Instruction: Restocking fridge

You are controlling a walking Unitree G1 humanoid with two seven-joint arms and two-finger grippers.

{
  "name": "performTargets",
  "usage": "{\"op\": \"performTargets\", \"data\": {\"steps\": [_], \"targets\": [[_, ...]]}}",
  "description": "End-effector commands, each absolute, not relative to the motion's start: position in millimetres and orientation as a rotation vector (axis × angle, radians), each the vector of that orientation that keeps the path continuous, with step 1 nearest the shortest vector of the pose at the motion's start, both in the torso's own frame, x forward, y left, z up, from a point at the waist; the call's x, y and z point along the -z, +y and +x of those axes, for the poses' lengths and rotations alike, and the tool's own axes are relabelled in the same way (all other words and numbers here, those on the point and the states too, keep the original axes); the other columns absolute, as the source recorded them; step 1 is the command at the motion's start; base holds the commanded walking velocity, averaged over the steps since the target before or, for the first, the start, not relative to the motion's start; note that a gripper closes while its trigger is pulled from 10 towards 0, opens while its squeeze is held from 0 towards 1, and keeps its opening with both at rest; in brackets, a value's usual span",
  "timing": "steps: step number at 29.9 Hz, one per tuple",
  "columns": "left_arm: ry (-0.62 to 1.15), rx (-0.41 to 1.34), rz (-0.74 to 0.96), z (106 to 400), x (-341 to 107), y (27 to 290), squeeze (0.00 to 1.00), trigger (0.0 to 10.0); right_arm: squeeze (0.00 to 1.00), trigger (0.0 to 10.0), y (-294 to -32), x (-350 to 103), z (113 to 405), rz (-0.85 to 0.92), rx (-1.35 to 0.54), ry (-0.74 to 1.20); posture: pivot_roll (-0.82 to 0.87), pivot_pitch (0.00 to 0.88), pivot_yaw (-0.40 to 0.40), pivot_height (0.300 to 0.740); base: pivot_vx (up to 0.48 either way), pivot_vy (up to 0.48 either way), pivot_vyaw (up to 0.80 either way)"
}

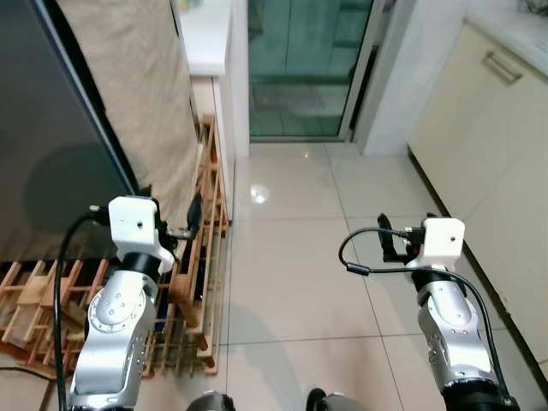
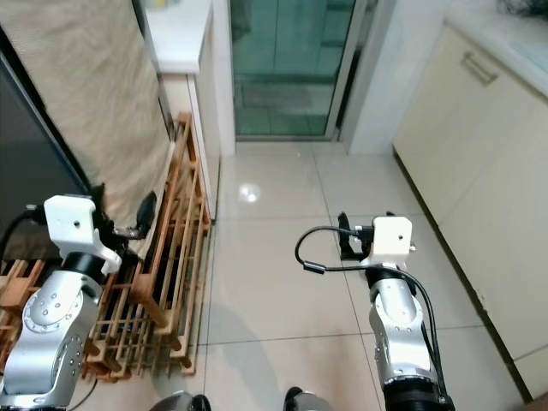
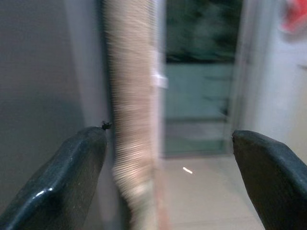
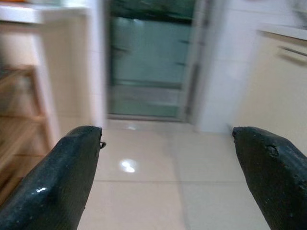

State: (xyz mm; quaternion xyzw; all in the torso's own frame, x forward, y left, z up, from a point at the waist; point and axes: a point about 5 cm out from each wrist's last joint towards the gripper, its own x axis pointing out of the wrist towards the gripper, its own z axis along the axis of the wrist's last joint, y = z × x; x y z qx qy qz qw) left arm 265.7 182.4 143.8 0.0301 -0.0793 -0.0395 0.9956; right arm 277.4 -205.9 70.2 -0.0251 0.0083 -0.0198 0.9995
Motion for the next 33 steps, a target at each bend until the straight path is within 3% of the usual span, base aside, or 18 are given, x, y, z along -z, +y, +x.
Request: {"op": "performTargets", "data": {"steps": [1,9,18,23,33], "targets": [[-0.122,0.072,0.062,262.7,-135.7,184.4,0.0,10.0,0.0,10.0,-202.5,-71.9,281.0,-0.046,0.028,0.017,-0.01,0.0,0.01,0.74,0.0,0.0,0.0],[-0.116,0.058,0.084,272.6,-139.2,178.7,0.0,10.0,0.0,10.0,-201.5,-76.1,282.8,-0.042,0.027,0.002,-0.01,0.0,0.014,0.74,0.0,0.0,0.0],[-0.113,0.091,0.05,322.2,-158.2,145.6,0.0,10.0,0.0,10.0,-194.3,-89.9,290.3,-0.033,0.021,-0.05,-0.04,0.0,0.027,0.74,0.0,0.0,0.0],[-0.14,0.109,0.027,335.1,-169.4,132.8,0.0,10.0,0.0,10.0,-187.5,-89.3,290.1,-0.025,0.012,-0.051,-0.06,0.0,0.041,0.74,0.0,0.0,0.0],[-0.078,-0.007,-0.043,341.2,-163.4,142.1,0.0,10.0,0.0,10.0,-185.9,-86.1,286.2,-0.024,0.008,-0.038,-0.07,0.0,0.045,0.74,0.0,0.0,0.0]]}}
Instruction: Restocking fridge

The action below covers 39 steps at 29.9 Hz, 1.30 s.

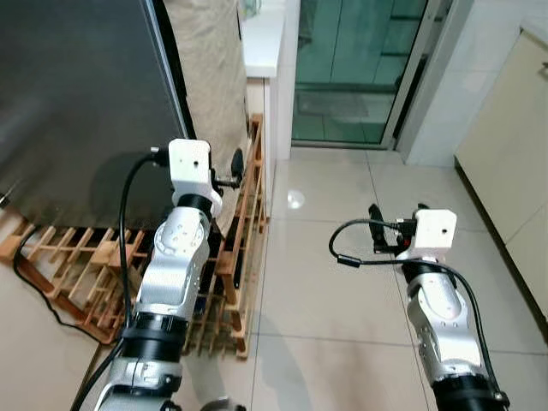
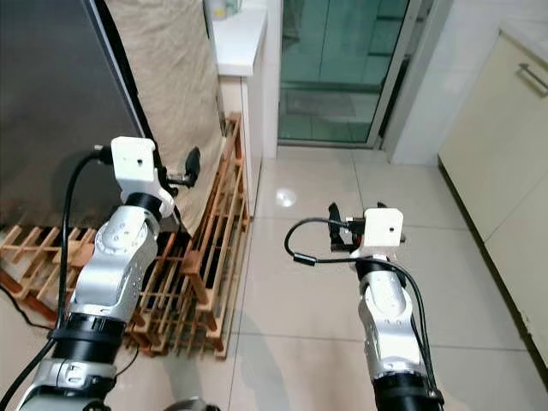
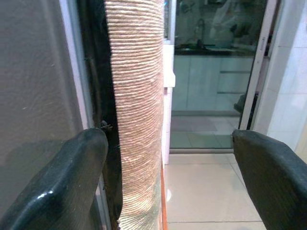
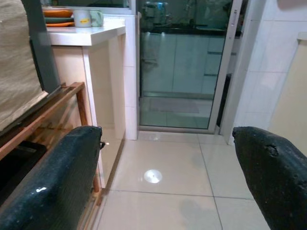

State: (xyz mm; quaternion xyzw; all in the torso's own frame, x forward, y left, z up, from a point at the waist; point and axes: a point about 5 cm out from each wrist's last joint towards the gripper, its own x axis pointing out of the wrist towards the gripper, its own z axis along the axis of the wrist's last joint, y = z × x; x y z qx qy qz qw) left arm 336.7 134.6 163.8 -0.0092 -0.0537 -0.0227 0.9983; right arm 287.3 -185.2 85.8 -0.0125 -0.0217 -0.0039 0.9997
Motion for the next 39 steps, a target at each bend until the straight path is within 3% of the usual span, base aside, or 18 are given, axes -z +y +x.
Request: {"op": "performTargets", "data": {"steps": [1,7,16,20,23,29,39], "targets": [[-0.066,-0.012,-0.069,341.9,-162.7,142.4,0.0,10.0,0.0,10.0,-185.2,-85.8,286.3,-0.023,0.007,-0.036,-0.06,0.0,0.046,0.74,0.0,0.0,0.0],[-0.034,-0.007,-0.121,345.2,-161.9,137.7,0.0,10.0,0.0,10.0,-180.0,-85.6,287.2,-0.014,0.003,-0.033,-0.06,0.0,0.05,0.74,0.0,0.0,0.0],[-0.044,0.032,-0.062,350.8,-163.3,129.2,0.0,10.0,0.0,10.0,-180.2,-85.3,285.5,-0.011,0.006,-0.032,-0.07,0.0,0.048,0.74,0.0,0.0,0.0],[-0.075,0.253,-0.076,356.2,-168.8,92.0,0.0,10.0,0.0,10.0,-181.5,-85.8,286.2,-0.014,0.008,-0.03,-0.07,0.0,0.041,0.74,0.0,0.0,0.0],[-0.03,0.32,-0.145,359.4,-165.6,79.4,0.0,10.0,0.0,10.0,-181.6,-86.0,286.5,-0.016,0.008,-0.031,-0.08,0.0,0.049,0.74,0.0,0.0,0.0],[-0.026,0.627,-0.248,347.5,-169.8,28.3,0.0,10.0,0.0,10.0,-183.5,-86.1,285.3,-0.014,0.024,-0.033,-0.1,0.0,0.06,0.74,0.0,0.0,0.0],[-0.107,0.902,-0.366,323.7,-182.5,-3.4,0.0,10.0,0.0,10.0,-186.7,-85.1,283.7,-0.019,0.03,-0.027,-0.1,0.0,0.056,0.74,0.0,0.0,0.0]]}}
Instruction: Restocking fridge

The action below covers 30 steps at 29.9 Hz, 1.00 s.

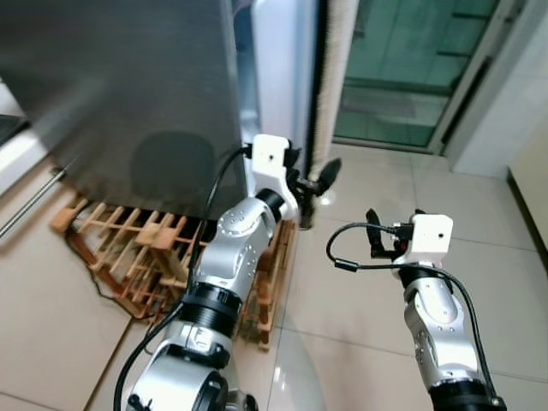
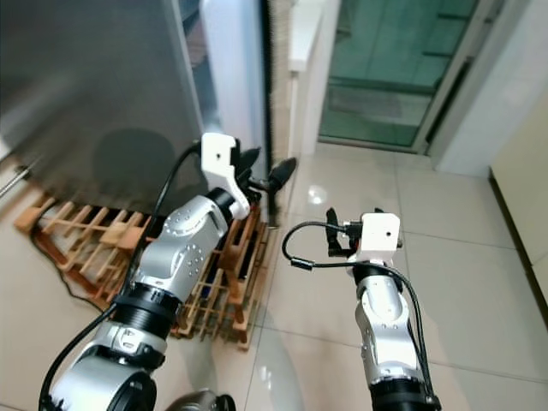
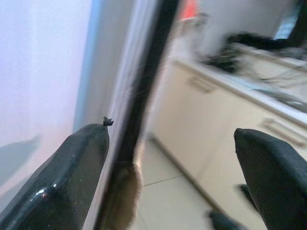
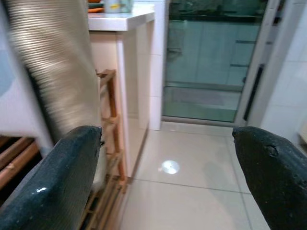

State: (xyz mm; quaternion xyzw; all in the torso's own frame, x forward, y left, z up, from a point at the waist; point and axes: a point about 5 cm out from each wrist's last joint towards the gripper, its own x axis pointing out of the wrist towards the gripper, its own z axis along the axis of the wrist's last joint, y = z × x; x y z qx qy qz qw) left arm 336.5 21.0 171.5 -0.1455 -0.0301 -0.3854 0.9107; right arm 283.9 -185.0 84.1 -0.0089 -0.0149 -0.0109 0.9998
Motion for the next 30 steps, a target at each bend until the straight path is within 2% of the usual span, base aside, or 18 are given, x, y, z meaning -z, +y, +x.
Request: {"op": "performTargets", "data": {"steps": [1,6,8,9,12,16,19,20,21,24,27,30], "targets": [[-0.127,0.945,-0.358,318.8,-185.3,-6.5,0.0,10.0,0.0,10.0,-186.3,-84.4,283.4,-0.019,0.028,-0.024,-0.1,0.0,0.053,0.74,0.0,0.0,0.0],[-0.153,0.966,-0.349,315.3,-188.7,-0.8,0.0,10.0,0.0,10.0,-183.8,-81.3,280.6,-0.017,0.02,-0.012,-0.09,0.0,0.057,0.74,0.0,0.0,0.0],[-0.177,0.913,-0.258,317.8,-187.9,22.2,0.0,10.0,0.0,10.0,-182.4,-78.8,278.1,-0.012,0.015,0.0,-0.09,0.0,0.059,0.74,0.0,0.0,0.0],[-0.194,0.842,-0.193,318.4,-186.4,45.2,0.0,10.0,0.0,10.0,-182.5,-78.4,276.6,-0.011,0.014,0.001,-0.09,0.0,0.063,0.74,0.0,0.0,0.0],[-0.193,0.808,-0.196,318.8,-186.4,54.4,0.0,10.0,0.0,10.0,-183.1,-78.6,276.3,-0.011,0.014,0.0,-0.08,0.0,0.063,0.74,0.0,0.0,0.0],[-0.242,0.541,-0.217,305.8,-191.6,127.1,0.0,10.0,0.0,10.0,-188.6,-81.9,277.4,-0.015,0.02,-0.014,-0.05,0.0,0.054,0.74,0.0,0.0,0.0],[-0.252,0.319,-0.244,293.7,-182.7,164.1,0.0,10.0,0.0,10.0,-187.7,-83.2,278.9,-0.02,0.008,-0.016,-0.02,0.0,0.041,0.74,0.0,0.0,0.0],[-0.252,0.319,-0.244,293.7,-182.7,164.1,0.0,10.0,0.0,10.0,-187.7,-83.2,278.9,-0.02,0.008,-0.016,-0.02,0.0,0.041,0.74,0.0,0.0,0.0],[-0.222,0.185,-0.215,285.3,-171.4,184.3,0.0,10.0,0.0,10.0,-186.2,-83.6,280.1,-0.027,-0.006,-0.013,-0.01,0.0,0.033,0.74,0.0,0.0,0.0],[-0.199,0.133,-0.217,282.0,-165.3,191.9,0.0,10.0,0.0,10.0,-185.4,-83.6,280.8,-0.032,-0.016,-0.012,0.0,0.0,0.026,0.74,0.0,0.0,0.0],[-0.147,-0.031,-0.186,269.8,-152.3,204.8,0.0,10.0,0.0,10.0,-178.6,-85.7,287.7,-0.041,-0.064,-0.013,0.0,0.0,0.009,0.74,0.0,-0.48,0.71],[-0.14,-0.045,-0.165,268.4,-150.2,202.9,0.0,10.0,0.0,10.0,-178.5,-87.0,290.4,-0.041,-0.072,-0.015,0.0,0.0,0.008,0.74,0.0,-0.48,0.7]]}}
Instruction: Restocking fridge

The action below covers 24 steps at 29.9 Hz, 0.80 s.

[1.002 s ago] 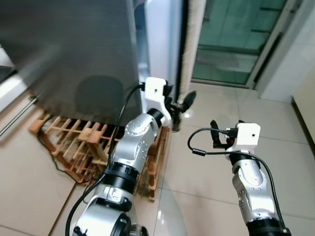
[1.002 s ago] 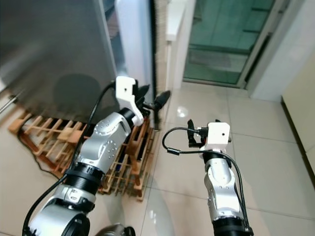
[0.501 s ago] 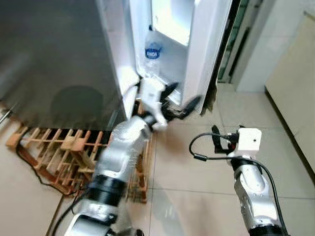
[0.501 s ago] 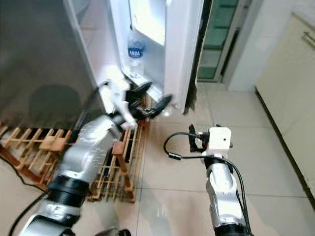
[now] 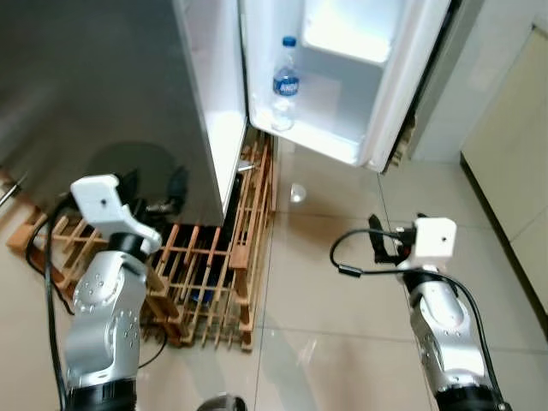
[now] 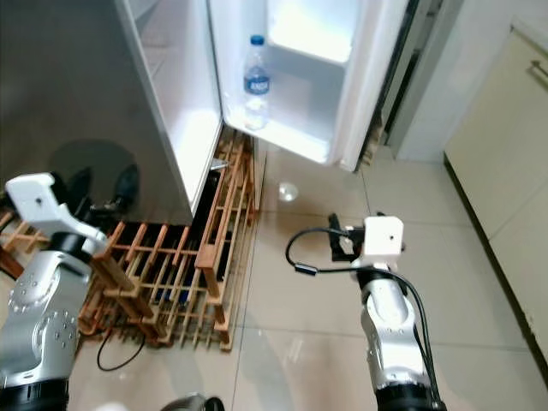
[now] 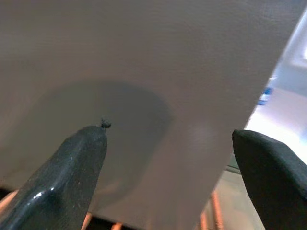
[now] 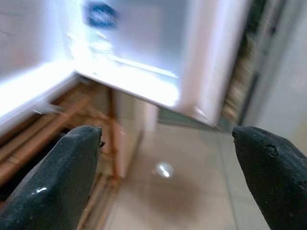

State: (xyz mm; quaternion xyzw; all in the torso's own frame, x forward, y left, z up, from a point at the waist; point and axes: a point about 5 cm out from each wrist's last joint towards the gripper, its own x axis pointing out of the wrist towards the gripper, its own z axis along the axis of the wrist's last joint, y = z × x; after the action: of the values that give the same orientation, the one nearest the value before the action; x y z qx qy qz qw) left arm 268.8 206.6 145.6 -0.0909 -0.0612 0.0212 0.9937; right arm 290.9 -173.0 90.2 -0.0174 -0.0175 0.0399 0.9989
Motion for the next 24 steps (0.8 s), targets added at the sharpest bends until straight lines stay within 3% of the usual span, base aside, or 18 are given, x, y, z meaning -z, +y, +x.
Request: {"op": "performTargets", "data": {"steps": [1,11,16,24], "targets": [[-0.136,-0.049,-0.157,267.9,-149.7,202.5,0.0,10.0,0.0,10.0,-178.8,-87.4,291.2,-0.04,-0.073,-0.014,0.0,0.0,0.008,0.74,0.0,-0.48,0.69],[-0.041,-0.165,-0.022,280.1,-140.6,200.0,0.0,10.0,0.0,10.0,-179.2,-87.6,296.1,-0.012,-0.087,-0.004,-0.01,0.0,0.018,0.74,0.0,-0.48,0.61],[0.029,-0.136,0.048,289.5,-130.0,191.3,0.0,10.0,0.0,10.0,-173.8,-88.5,295.8,-0.019,-0.11,-0.01,-0.02,0.0,0.02,0.74,0.0,-0.48,0.48],[0.059,-0.081,0.159,302.2,-114.4,178.4,0.0,10.0,0.0,10.0,-175.4,-85.7,291.8,-0.012,-0.11,-0.007,-0.03,0.0,0.029,0.74,0.0,0.0,0.44]]}}
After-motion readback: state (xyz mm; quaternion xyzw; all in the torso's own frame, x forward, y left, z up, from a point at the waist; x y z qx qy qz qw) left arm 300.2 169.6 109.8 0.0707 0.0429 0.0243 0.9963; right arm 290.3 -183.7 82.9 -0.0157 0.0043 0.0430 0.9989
